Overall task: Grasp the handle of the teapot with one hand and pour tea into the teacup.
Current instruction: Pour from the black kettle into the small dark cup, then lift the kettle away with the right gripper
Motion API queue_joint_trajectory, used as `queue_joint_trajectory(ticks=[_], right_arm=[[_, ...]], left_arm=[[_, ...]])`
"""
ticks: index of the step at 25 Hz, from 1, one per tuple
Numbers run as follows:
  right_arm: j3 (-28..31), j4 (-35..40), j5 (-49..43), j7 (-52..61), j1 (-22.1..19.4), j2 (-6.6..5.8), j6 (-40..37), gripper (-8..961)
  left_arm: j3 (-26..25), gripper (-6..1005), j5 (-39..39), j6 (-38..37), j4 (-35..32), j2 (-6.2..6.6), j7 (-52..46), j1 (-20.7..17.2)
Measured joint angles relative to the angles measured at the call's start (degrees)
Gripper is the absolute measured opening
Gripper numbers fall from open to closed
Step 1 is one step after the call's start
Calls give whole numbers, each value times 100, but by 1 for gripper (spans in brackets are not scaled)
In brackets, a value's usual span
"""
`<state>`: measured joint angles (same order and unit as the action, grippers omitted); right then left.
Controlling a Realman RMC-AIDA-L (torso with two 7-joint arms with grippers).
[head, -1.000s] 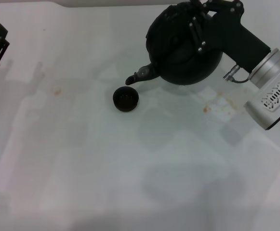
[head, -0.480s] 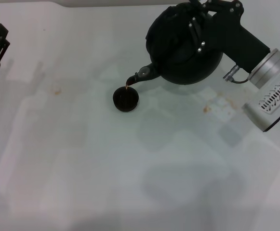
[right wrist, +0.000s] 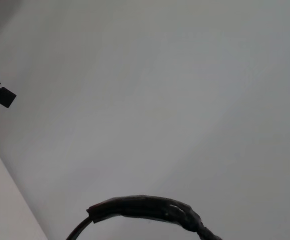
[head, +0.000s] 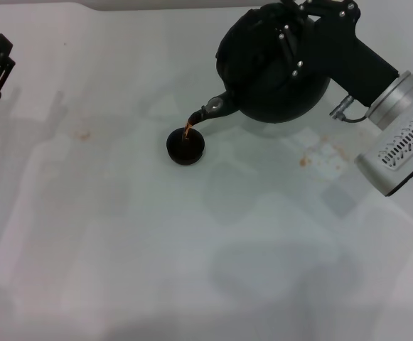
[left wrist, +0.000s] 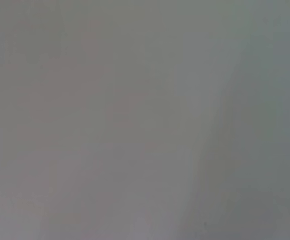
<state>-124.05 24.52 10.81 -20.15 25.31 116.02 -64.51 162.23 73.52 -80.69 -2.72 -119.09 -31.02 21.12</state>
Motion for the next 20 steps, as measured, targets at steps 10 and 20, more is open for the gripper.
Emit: queue_joint_trajectory(ticks=[10, 20], right_arm=[[13, -5, 0, -57, -5, -1, 0, 112], [14, -11, 0, -77, -12, -1, -18, 111]], left_arm=[[2, 835, 10, 0, -1, 0, 0, -15], [2, 834, 25, 6, -49, 0, 0, -21]])
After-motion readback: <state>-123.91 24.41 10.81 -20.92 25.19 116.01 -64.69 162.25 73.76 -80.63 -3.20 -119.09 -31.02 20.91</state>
